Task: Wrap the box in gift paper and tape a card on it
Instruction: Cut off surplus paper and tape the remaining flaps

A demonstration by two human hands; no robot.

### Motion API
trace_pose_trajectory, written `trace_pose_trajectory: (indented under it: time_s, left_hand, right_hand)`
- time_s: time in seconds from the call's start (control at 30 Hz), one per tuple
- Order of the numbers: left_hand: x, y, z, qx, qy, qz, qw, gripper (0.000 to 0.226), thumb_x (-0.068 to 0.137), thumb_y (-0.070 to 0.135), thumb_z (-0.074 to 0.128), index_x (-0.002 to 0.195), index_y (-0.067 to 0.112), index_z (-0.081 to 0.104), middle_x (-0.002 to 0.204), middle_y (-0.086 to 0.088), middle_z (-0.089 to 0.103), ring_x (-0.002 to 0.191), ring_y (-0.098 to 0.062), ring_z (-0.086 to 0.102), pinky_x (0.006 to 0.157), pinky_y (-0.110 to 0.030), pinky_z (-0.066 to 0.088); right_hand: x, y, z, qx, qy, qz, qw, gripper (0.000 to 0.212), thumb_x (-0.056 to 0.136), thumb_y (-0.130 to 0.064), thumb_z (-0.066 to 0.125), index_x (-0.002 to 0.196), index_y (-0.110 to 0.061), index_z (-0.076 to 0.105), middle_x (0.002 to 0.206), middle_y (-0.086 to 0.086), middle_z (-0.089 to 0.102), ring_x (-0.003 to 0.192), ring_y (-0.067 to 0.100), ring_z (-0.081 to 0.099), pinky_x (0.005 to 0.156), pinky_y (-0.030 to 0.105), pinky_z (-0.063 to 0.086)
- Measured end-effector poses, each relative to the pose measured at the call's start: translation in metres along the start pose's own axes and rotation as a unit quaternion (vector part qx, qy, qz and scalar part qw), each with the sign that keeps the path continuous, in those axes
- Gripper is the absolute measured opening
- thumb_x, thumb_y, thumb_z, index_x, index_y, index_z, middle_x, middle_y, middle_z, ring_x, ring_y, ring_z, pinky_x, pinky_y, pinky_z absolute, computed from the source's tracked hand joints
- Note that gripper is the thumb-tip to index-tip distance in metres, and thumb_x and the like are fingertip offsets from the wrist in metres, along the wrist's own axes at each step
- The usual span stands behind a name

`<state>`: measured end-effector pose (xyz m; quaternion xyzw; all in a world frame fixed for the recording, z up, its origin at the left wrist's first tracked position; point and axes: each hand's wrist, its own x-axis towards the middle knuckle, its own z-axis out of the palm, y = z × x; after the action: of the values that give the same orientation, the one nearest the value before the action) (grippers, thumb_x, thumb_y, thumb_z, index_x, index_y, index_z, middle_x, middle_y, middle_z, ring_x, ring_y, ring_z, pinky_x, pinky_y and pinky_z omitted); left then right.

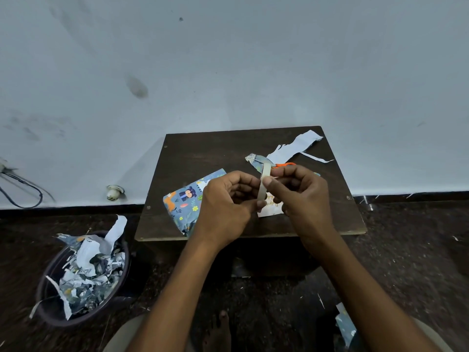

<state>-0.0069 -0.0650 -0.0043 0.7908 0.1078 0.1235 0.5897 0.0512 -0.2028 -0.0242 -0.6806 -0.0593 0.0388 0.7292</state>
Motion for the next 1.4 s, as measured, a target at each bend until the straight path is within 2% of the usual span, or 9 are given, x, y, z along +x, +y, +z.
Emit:
trace_pose_trajectory:
  time_s: [0.2, 0.4, 0.5, 0.6, 0.7, 0.8, 1.0, 1.1, 1.4]
  left_hand:
    - [0.000, -0.002, -0.001, -0.044, 0.004, -0.004, 0.999, 0.025, 0.080, -0.005, 0.080, 0.101, 0.008, 0.075, 0.087, -0.005, 0.077, 0.083, -0.018, 0.073, 0.075, -0.021, 0.058]
    - [-0.005, 0.006, -0.001, -0.070, -0.044, 0.008, 0.997, 0.030, 0.080, -0.006, 0.080, 0.100, 0.016, 0.072, 0.093, -0.010, 0.076, 0.073, -0.010, 0.070, 0.068, -0.017, 0.056]
    - [-0.003, 0.003, -0.002, -0.053, -0.051, 0.014, 0.997, 0.040, 0.080, -0.010, 0.078, 0.105, 0.022, 0.072, 0.097, -0.002, 0.076, 0.081, -0.014, 0.071, 0.075, -0.027, 0.058]
    - [-0.002, 0.002, -0.004, -0.056, -0.052, 0.012, 0.997, 0.042, 0.082, -0.010, 0.074, 0.106, 0.024, 0.073, 0.099, 0.001, 0.077, 0.088, -0.021, 0.073, 0.080, -0.032, 0.060]
    - [-0.003, 0.006, -0.003, -0.071, -0.055, 0.011, 0.996, 0.041, 0.084, -0.012, 0.070, 0.102, 0.024, 0.073, 0.097, -0.001, 0.078, 0.087, -0.025, 0.073, 0.073, -0.023, 0.058]
    - [-0.003, 0.006, -0.005, -0.083, -0.060, 0.016, 0.995, 0.036, 0.085, -0.012, 0.070, 0.100, 0.021, 0.075, 0.094, -0.002, 0.079, 0.087, -0.020, 0.075, 0.073, -0.021, 0.056]
    - [-0.001, 0.000, -0.009, -0.078, -0.015, 0.022, 0.997, 0.021, 0.083, -0.004, 0.076, 0.100, 0.007, 0.078, 0.092, -0.002, 0.079, 0.088, -0.018, 0.075, 0.081, -0.030, 0.060]
    - [0.001, 0.000, -0.013, -0.087, 0.001, 0.029, 0.996, 0.025, 0.081, -0.004, 0.078, 0.103, 0.008, 0.076, 0.097, -0.001, 0.078, 0.093, -0.016, 0.073, 0.084, -0.034, 0.060]
    - [0.004, -0.001, -0.015, -0.168, 0.079, -0.040, 0.982, 0.016, 0.092, 0.008, 0.071, 0.105, 0.015, 0.075, 0.100, -0.003, 0.078, 0.098, -0.021, 0.074, 0.087, -0.035, 0.060]
  right_hand:
    - [-0.001, -0.002, -0.002, -0.104, -0.026, -0.122, 0.987, 0.017, 0.084, -0.005, 0.080, 0.096, -0.018, 0.077, 0.078, -0.002, 0.073, 0.066, 0.012, 0.064, 0.058, 0.026, 0.047]
    - [0.001, -0.003, -0.005, -0.114, 0.021, -0.157, 0.981, 0.009, 0.084, -0.004, 0.080, 0.085, -0.013, 0.083, 0.079, -0.007, 0.078, 0.069, 0.015, 0.074, 0.064, 0.041, 0.061]
    - [0.003, -0.003, -0.005, -0.107, 0.018, -0.150, 0.983, 0.011, 0.084, -0.004, 0.080, 0.084, -0.015, 0.083, 0.079, -0.006, 0.078, 0.069, 0.017, 0.074, 0.064, 0.047, 0.061]
    - [0.003, -0.003, -0.007, -0.118, 0.003, -0.156, 0.981, 0.010, 0.085, -0.007, 0.079, 0.088, -0.017, 0.082, 0.081, -0.007, 0.077, 0.069, 0.014, 0.072, 0.061, 0.036, 0.058]
    - [0.003, -0.006, -0.012, -0.188, -0.023, -0.196, 0.962, 0.018, 0.084, -0.014, 0.074, 0.098, -0.024, 0.081, 0.089, -0.008, 0.068, 0.077, 0.013, 0.061, 0.064, 0.016, 0.041]
    - [0.005, -0.006, -0.013, -0.220, -0.090, -0.196, 0.951, 0.021, 0.082, -0.021, 0.069, 0.099, -0.029, 0.079, 0.096, -0.009, 0.058, 0.094, 0.016, 0.056, 0.069, 0.020, 0.036]
    - [0.009, -0.007, -0.015, -0.104, -0.141, -0.106, 0.979, 0.005, 0.081, -0.023, 0.074, 0.085, -0.020, 0.076, 0.079, -0.008, 0.069, 0.068, 0.012, 0.054, 0.060, 0.025, 0.043]
    - [0.011, -0.009, -0.017, -0.029, -0.146, -0.061, 0.987, 0.003, 0.081, -0.018, 0.073, 0.081, -0.016, 0.073, 0.078, 0.009, 0.066, 0.062, 0.013, 0.052, 0.055, 0.023, 0.043]
    - [0.016, -0.013, -0.019, 0.173, -0.148, 0.072, 0.971, 0.011, 0.078, -0.009, 0.068, 0.087, -0.003, 0.072, 0.075, 0.007, 0.066, 0.062, 0.018, 0.051, 0.060, 0.029, 0.045]
